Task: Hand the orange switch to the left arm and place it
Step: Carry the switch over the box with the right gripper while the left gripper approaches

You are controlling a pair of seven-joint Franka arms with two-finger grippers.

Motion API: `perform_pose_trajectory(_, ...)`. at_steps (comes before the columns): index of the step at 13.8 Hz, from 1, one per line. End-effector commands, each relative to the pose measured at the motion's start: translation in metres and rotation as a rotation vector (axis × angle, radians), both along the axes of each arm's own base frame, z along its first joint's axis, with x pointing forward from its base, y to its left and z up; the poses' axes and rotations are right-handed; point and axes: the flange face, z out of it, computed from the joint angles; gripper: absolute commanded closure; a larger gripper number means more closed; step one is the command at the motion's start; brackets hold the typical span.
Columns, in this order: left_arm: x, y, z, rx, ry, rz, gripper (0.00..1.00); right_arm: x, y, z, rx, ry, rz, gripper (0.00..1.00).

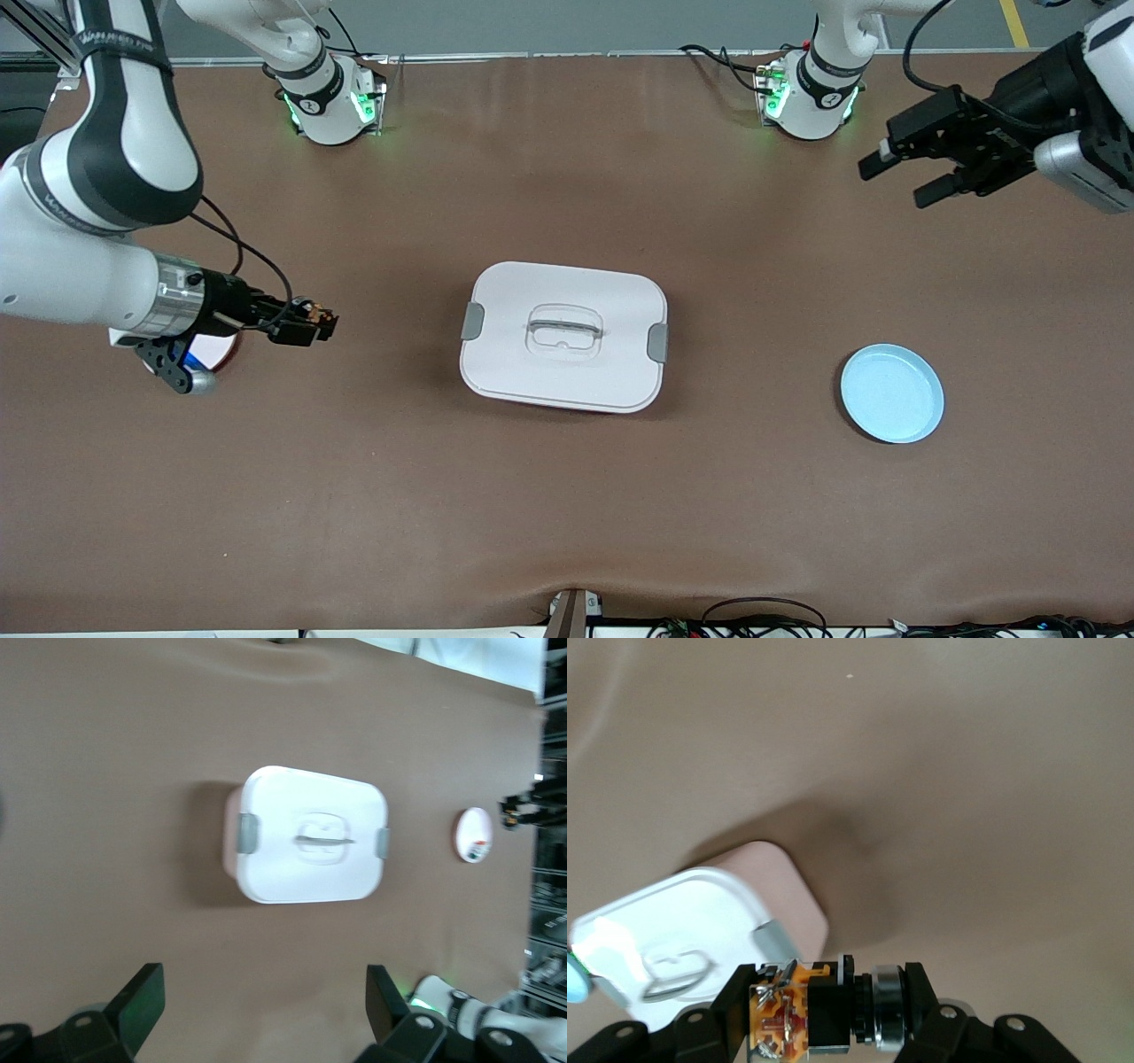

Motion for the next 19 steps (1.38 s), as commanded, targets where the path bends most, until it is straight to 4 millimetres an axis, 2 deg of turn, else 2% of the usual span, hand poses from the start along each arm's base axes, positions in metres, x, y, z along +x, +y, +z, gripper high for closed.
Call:
perform_pose_trajectory(1, 0.012, -0.032, -0.009, -0.079, 0.000, -0.029, 0.00, 0.007, 0.038, 0.017, 0.039, 0.039, -0.090, 1.00)
perform_pose_trajectory(3, 0.018, -0.058, -0.018, -0.125, 0.002, -0.039, 0.00, 0.011, 0.061, 0.022, 0.089, 0.088, -0.177, 1.00)
perform_pose_trajectory(7, 0.038, -0.115, -0.049, -0.299, 0.045, -0.029, 0.00, 0.015, 0.110, 0.041, 0.153, 0.167, -0.338, 1.00)
perform_pose_trajectory(9, 0.044, -0.142, -0.054, -0.347, 0.003, 0.006, 0.00, 0.023, 0.122, 0.051, 0.184, 0.180, -0.437, 1.00)
perform_pose_trajectory(13, 0.048, -0.197, -0.075, -0.390, -0.070, 0.053, 0.00, 0.022, 0.158, 0.070, 0.230, 0.196, -0.537, 1.00)
perform_pose_trajectory(17, 0.053, -0.230, -0.100, -0.438, -0.078, 0.109, 0.00, 0.019, 0.200, 0.084, 0.254, 0.217, -0.628, 1.00)
perform_pose_trajectory(19, 0.058, -0.235, -0.115, -0.457, -0.048, 0.130, 0.00, 0.015, 0.218, 0.087, 0.256, 0.237, -0.661, 1.00)
